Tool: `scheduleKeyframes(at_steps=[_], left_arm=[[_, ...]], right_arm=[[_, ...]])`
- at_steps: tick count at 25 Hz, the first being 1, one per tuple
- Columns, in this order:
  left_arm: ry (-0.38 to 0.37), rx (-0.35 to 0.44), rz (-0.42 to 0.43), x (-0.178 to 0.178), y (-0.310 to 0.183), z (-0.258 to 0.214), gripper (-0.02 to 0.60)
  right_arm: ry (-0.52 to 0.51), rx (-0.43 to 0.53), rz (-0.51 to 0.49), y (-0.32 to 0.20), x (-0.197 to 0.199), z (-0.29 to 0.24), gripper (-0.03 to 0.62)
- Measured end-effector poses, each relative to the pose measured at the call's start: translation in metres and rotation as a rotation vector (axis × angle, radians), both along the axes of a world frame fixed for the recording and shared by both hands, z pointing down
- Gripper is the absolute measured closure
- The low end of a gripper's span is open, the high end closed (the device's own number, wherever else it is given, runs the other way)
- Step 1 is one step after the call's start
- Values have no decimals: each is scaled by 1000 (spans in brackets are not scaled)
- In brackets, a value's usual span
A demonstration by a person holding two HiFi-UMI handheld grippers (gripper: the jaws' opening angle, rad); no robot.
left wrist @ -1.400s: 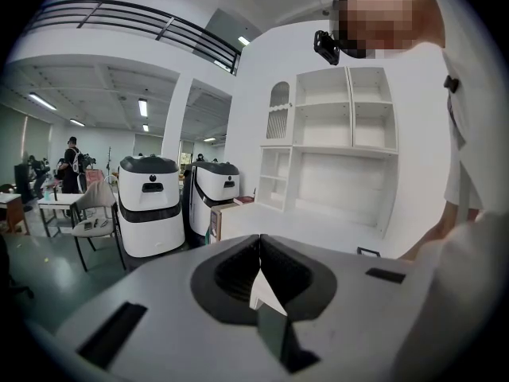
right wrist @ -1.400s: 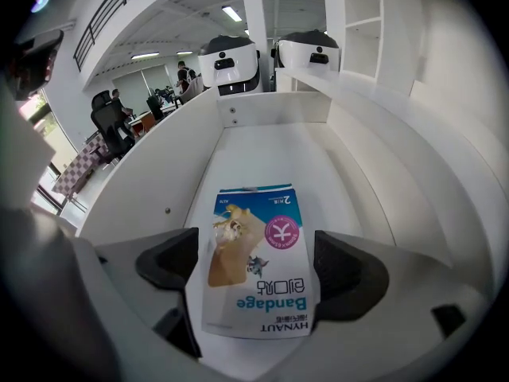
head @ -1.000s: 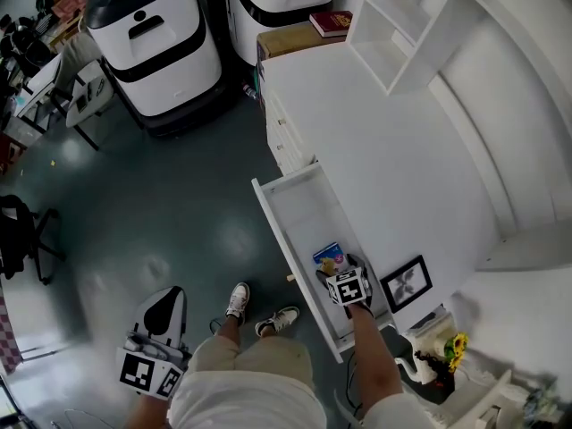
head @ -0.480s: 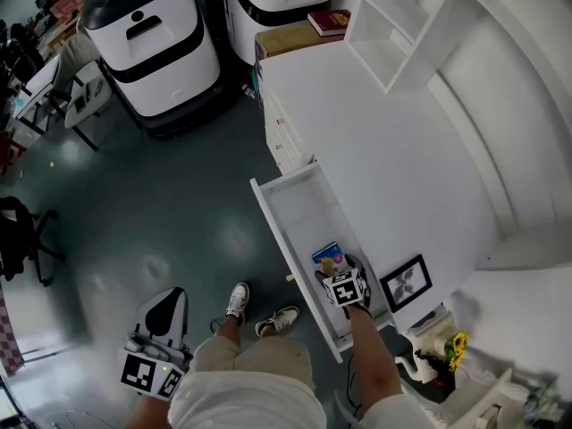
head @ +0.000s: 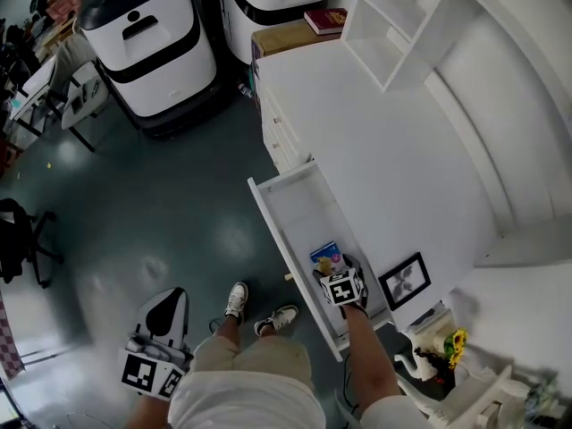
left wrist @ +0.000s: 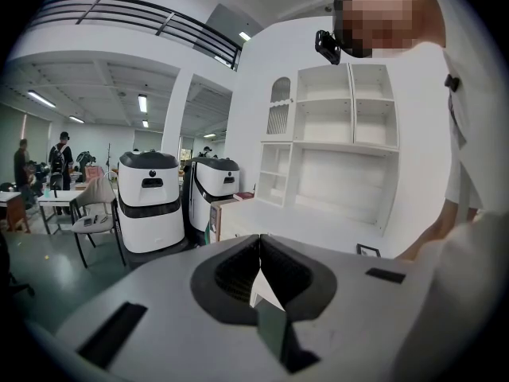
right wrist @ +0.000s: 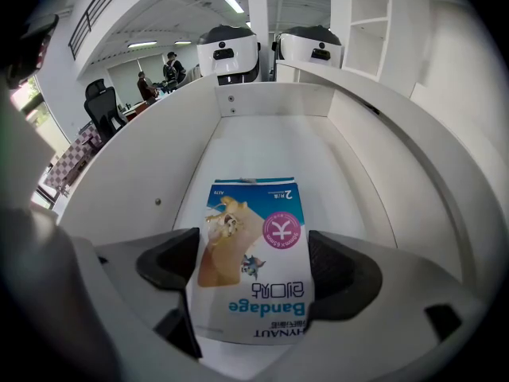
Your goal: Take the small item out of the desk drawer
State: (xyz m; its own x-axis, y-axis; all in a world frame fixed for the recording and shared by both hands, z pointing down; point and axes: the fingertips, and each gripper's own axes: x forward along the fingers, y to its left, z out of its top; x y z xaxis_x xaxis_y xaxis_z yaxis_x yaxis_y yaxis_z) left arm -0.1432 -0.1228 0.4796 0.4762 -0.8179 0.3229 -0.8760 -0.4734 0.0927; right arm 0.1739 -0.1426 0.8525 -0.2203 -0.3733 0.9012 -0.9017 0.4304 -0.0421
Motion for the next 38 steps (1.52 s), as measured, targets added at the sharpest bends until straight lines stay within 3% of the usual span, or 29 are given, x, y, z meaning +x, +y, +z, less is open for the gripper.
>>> scheduleKeyframes(at_steps=[12, 15, 22, 38], left_arm=[[4, 5, 11, 0, 0, -1, 565], [4, 9, 17, 0, 0, -2, 565], [15, 22, 49, 2, -6, -10, 565], [119, 93, 292, 50, -29, -36, 565]], right_arm=[[-13, -3, 16, -1, 1, 0, 154], [-42, 25, 55, -4, -1, -2, 154], [-38, 100, 32, -8, -17, -30, 154], [-95, 346, 201, 6, -21, -165, 154]])
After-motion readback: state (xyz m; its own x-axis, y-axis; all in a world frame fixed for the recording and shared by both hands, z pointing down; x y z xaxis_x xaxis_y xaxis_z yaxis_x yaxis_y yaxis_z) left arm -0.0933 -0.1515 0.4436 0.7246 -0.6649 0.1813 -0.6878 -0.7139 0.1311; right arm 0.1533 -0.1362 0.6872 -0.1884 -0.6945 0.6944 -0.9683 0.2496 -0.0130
